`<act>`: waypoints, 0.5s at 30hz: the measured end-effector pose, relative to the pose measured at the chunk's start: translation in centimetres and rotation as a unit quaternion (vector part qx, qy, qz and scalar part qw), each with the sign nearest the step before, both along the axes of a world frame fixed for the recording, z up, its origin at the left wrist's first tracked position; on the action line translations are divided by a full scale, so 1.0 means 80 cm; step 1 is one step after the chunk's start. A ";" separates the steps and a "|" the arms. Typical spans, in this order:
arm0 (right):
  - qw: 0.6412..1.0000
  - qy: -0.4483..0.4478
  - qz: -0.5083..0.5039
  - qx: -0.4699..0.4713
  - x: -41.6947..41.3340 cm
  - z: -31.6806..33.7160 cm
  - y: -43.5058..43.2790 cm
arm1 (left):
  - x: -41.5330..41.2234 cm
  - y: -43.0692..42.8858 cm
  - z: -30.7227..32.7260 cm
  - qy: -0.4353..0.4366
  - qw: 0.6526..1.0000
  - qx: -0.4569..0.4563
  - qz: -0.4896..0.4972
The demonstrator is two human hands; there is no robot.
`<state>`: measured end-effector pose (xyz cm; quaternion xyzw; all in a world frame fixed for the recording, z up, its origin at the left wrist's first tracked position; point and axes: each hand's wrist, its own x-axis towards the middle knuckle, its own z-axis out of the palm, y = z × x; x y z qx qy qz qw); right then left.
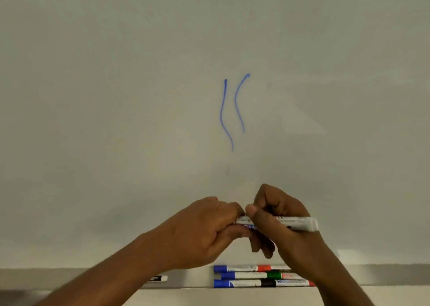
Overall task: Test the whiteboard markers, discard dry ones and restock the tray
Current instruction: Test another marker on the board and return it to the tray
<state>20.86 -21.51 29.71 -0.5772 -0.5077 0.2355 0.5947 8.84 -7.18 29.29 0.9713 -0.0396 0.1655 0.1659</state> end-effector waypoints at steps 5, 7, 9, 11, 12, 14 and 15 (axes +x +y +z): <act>0.998 -0.033 0.043 -0.035 -0.002 0.026 -0.010 | -0.013 -0.011 0.003 0.005 0.998 -0.068 0.012; 0.996 -0.030 0.067 -0.044 -0.005 0.033 -0.012 | -0.020 -0.013 0.006 0.001 0.996 -0.082 0.017; 0.995 -0.038 0.077 -0.044 -0.010 0.038 -0.015 | -0.028 -0.018 0.012 0.003 0.996 -0.090 0.023; 0.995 -0.062 0.074 -0.038 -0.014 0.043 -0.016 | -0.033 -0.023 0.018 0.005 0.995 -0.101 0.025; 0.994 -0.069 0.074 -0.034 -0.016 0.045 -0.015 | -0.036 -0.026 0.021 0.005 0.993 -0.119 0.023; 0.994 -0.076 0.073 -0.030 -0.019 0.048 -0.015 | -0.040 -0.033 0.027 0.005 0.983 -0.185 0.014; 0.994 -0.083 0.069 -0.028 -0.020 0.049 -0.014 | -0.041 -0.036 0.030 0.005 0.976 -0.217 0.010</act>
